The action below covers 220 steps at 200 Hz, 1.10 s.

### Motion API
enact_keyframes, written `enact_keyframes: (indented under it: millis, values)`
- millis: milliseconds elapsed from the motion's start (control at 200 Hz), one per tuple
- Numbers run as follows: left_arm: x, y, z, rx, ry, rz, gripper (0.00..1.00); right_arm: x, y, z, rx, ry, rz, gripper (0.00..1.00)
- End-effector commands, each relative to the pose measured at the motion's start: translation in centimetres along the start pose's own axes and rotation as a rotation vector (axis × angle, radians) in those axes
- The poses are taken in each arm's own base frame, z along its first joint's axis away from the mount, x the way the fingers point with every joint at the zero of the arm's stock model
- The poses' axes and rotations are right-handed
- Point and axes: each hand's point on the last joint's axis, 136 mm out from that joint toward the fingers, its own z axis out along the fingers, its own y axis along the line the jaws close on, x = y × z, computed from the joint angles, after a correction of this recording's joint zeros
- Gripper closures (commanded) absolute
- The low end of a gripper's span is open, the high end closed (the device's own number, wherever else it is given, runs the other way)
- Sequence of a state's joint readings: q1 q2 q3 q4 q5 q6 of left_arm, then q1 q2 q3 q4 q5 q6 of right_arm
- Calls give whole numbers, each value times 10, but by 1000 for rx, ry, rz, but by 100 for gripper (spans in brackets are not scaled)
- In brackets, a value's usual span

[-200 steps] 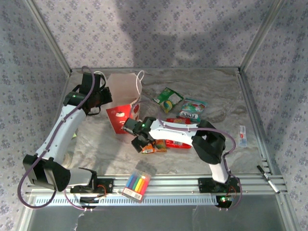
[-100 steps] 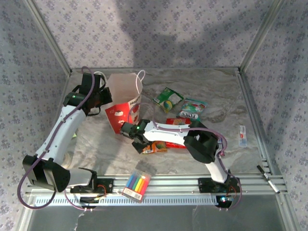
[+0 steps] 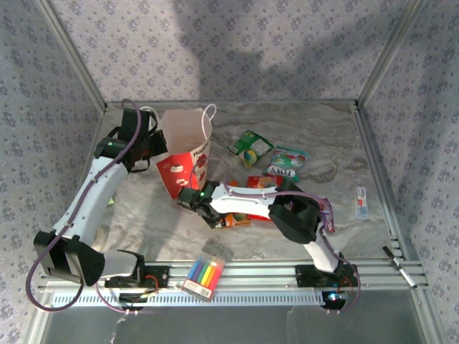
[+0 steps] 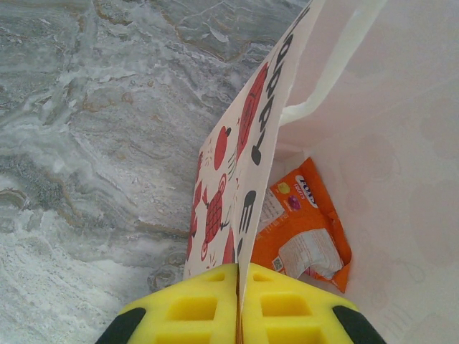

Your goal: Place the snacks into the paper bag

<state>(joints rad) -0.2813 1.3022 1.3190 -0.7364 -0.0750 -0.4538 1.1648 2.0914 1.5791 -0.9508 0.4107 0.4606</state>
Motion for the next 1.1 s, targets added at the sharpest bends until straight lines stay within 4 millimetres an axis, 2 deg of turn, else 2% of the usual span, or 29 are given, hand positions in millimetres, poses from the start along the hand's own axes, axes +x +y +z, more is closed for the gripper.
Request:
enact_keyframes:
  millis: [0, 160, 255, 650, 849, 1094]
  values:
    - [-3, -1, -11, 17, -21, -2, 92, 12, -10, 8, 70, 39, -27, 37]
    - [-3, 0, -10, 13, -22, -1, 92, 14, -9, 7, 50, 37, -36, 59]
    - [-4, -1, -10, 14, -22, -1, 92, 15, -7, 2, 27, 38, -40, 67]
    - [-5, -2, -3, 10, -14, -1, 92, 3, -18, -45, -111, -62, 1, 74]
    - [-5, -2, -3, 11, -16, 1, 92, 3, -25, -62, -213, -103, 56, 76]
    - [-7, -4, -4, 19, -21, 0, 92, 9, -30, -76, -253, -137, 17, 79]
